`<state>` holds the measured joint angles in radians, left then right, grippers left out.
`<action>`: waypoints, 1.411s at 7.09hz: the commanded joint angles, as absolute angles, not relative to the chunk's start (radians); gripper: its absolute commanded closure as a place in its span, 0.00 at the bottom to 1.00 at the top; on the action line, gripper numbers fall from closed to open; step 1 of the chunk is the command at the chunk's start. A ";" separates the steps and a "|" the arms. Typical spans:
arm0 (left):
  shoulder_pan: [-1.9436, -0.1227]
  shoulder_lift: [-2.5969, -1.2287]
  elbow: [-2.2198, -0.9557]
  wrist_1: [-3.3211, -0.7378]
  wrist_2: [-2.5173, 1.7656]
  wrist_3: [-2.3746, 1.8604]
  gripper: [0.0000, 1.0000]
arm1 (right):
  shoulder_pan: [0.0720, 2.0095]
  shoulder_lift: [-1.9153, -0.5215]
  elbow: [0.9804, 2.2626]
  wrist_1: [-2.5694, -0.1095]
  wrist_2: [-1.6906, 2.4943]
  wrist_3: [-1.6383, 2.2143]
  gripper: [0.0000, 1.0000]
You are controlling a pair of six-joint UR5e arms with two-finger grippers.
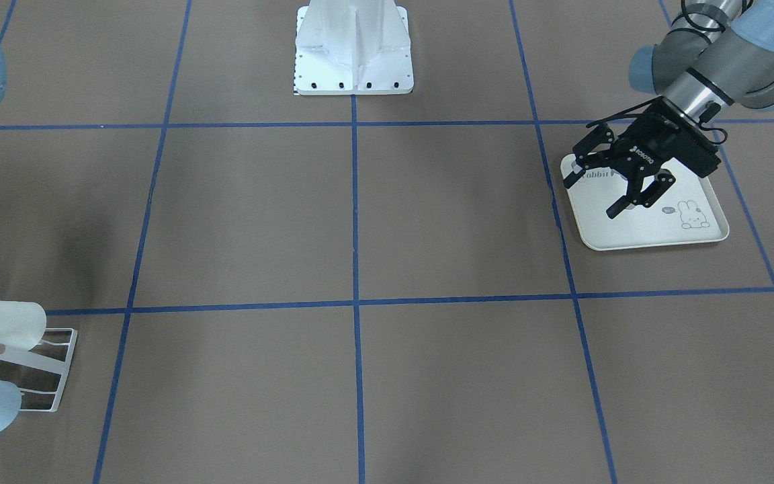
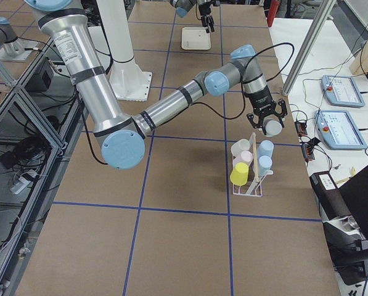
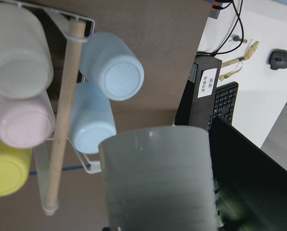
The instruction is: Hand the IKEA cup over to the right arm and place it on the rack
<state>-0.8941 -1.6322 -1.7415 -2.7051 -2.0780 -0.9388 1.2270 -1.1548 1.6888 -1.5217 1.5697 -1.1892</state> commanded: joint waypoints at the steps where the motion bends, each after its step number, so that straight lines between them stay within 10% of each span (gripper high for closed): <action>1: -0.893 -1.632 -1.741 -2.709 -2.077 -0.946 0.00 | 1.250 -1.150 1.501 -1.320 1.490 -1.421 1.00; 10: -0.891 -1.632 -1.743 -2.711 -2.079 -0.948 0.00 | 1.105 -1.233 1.473 -1.298 1.198 -1.485 1.00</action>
<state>-0.8912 -1.6324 -1.7431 -2.7104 -2.0785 -0.9480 1.1222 -1.2262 1.4714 -1.2984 1.2261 -1.4879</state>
